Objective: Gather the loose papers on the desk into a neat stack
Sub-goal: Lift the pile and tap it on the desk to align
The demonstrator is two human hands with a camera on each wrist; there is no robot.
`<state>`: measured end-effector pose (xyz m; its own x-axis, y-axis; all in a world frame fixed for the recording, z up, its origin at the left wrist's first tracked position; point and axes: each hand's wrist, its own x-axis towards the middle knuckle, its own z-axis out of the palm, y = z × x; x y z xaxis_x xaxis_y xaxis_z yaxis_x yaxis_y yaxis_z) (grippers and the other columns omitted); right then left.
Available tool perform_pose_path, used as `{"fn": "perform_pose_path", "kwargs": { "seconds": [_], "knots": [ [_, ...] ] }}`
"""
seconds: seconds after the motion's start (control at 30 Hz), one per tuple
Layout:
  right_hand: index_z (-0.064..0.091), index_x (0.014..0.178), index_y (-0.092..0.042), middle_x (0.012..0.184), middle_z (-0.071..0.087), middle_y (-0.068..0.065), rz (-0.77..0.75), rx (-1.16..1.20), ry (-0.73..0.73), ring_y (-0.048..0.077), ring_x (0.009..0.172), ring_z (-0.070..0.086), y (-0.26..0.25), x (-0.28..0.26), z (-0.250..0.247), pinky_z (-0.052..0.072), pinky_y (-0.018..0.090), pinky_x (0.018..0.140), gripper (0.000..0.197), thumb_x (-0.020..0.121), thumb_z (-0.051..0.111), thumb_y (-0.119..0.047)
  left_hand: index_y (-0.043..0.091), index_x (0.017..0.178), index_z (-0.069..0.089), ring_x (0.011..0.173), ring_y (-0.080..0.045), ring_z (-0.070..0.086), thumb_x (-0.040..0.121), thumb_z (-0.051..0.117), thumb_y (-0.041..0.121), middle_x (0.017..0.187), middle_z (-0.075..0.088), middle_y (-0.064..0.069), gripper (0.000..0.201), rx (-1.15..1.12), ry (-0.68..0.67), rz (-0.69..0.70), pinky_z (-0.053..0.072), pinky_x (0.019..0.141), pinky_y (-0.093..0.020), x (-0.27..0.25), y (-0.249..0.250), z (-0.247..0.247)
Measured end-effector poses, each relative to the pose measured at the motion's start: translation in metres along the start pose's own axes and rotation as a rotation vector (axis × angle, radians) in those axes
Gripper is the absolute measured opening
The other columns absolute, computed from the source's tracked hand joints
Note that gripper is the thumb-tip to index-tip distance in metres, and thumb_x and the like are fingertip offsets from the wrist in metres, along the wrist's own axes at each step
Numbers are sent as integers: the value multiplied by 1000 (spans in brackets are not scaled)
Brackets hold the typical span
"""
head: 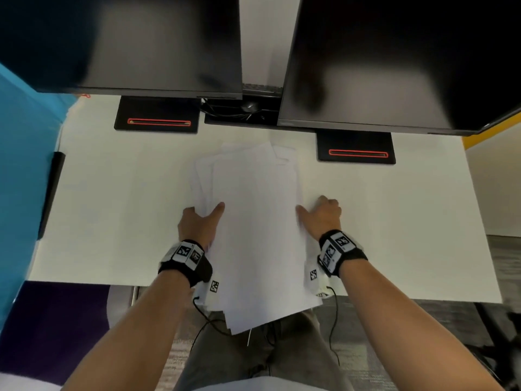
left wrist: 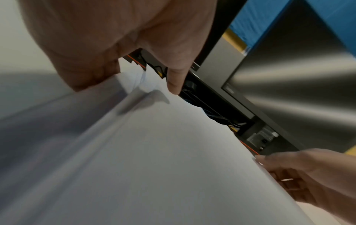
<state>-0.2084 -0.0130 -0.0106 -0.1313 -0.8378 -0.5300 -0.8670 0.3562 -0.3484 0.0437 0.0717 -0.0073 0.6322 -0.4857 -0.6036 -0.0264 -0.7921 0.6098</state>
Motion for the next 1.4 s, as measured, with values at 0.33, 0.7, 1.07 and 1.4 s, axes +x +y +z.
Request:
{"fn": "perform_pose_path", "kwargs": {
  "seconds": [0.33,0.7,1.07,1.4],
  "knots": [
    [35,139,-2,137,47,12,79,142,-236,30,125,50,-59,34,-1,46,37,101,105,60,89,-45,21,93,68,93,-27,68,66,89,33,96,74,-4,36,-40,-380,31,55,89,-42,36,25,4],
    [44,126,-13,123,63,11,-19,1049,-223,24,106,67,-7,0,-8,58,39,85,83,58,93,-12,15,110,68,84,-19,75,82,75,5,95,77,-2,30,-320,-449,266,61,69,-35,-16,44,-35],
    [74,93,-17,95,77,-4,-489,1064,85,15,91,74,-53,-67,-116,58,28,83,23,76,81,-4,22,91,69,74,12,67,78,79,11,72,69,33,20,-369,-176,768,50,64,-6,-67,113,-68],
    [67,107,-28,106,75,-10,-641,992,91,12,105,70,-50,-79,-126,55,32,95,42,77,79,-1,42,100,63,94,15,62,78,80,13,94,69,30,41,-351,-150,898,48,83,-9,-77,114,-58]
  ]
}}
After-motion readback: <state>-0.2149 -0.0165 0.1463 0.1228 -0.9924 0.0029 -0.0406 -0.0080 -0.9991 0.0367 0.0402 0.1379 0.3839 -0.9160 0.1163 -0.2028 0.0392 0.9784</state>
